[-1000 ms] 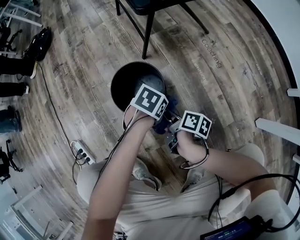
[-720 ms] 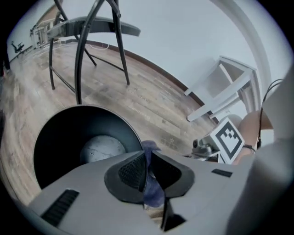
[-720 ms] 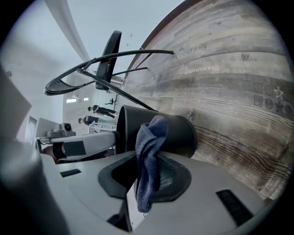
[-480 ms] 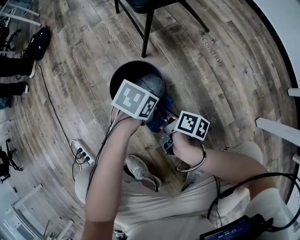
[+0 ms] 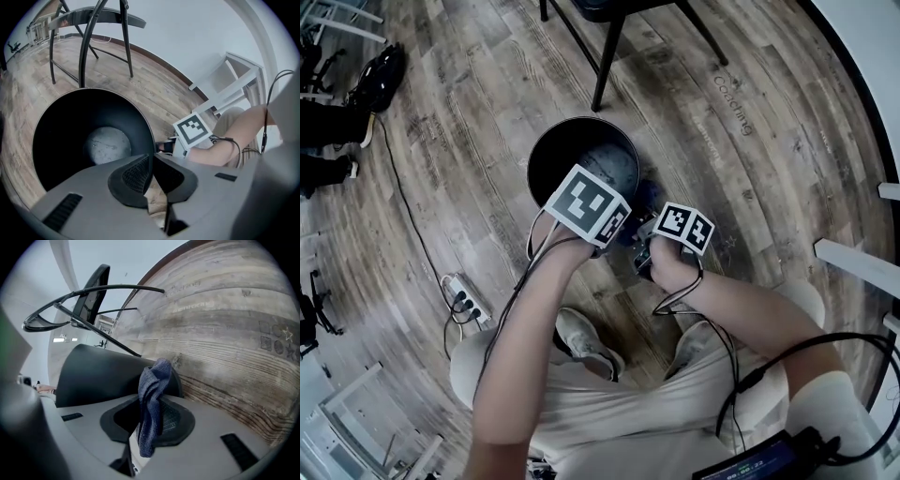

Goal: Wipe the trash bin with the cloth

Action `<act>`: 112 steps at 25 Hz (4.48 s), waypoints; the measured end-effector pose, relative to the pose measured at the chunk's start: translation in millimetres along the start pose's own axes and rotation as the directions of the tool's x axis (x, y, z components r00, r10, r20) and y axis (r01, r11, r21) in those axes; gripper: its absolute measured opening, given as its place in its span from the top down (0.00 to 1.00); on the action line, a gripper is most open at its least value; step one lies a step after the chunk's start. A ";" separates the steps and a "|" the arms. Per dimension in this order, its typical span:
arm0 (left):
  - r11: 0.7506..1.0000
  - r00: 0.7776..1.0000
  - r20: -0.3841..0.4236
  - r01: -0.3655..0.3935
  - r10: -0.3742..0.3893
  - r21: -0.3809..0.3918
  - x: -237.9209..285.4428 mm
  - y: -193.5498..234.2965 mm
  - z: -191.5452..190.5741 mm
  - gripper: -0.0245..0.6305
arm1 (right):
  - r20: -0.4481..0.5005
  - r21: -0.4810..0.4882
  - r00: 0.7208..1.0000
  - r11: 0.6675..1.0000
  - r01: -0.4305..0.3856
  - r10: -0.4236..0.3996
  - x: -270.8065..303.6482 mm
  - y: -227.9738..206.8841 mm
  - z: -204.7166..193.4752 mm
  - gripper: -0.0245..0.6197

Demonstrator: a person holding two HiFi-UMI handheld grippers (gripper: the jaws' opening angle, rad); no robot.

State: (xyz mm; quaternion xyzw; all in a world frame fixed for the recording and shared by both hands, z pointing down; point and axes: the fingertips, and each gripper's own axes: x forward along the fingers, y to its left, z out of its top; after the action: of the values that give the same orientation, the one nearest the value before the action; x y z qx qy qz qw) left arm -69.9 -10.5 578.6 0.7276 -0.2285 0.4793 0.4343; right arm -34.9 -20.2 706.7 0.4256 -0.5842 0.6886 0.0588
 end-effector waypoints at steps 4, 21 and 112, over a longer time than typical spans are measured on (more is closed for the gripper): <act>1.000 1.000 0.005 -0.005 0.004 0.027 -1.3 -0.2 -4.8 0.90 | 0.014 0.044 1.000 0.999 0.023 -0.024 20.9 -25.5 14.1 0.86; 0.963 0.999 -0.038 -0.011 0.022 0.270 -14.2 1.5 -29.1 0.85 | -0.032 -0.028 0.982 0.982 0.186 -0.187 42.8 -76.2 20.5 0.86; 0.992 0.992 0.103 0.080 -0.069 -0.102 43.7 -37.6 33.5 0.87 | -0.056 -0.052 0.998 0.998 -0.036 0.033 -95.5 44.9 45.1 0.86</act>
State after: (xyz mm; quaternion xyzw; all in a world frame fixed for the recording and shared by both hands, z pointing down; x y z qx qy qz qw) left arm -5.9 -15.8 596.7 0.7347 -0.2474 0.4131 0.4779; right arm 22.7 -33.0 608.2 0.3946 -0.6074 0.6854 0.0743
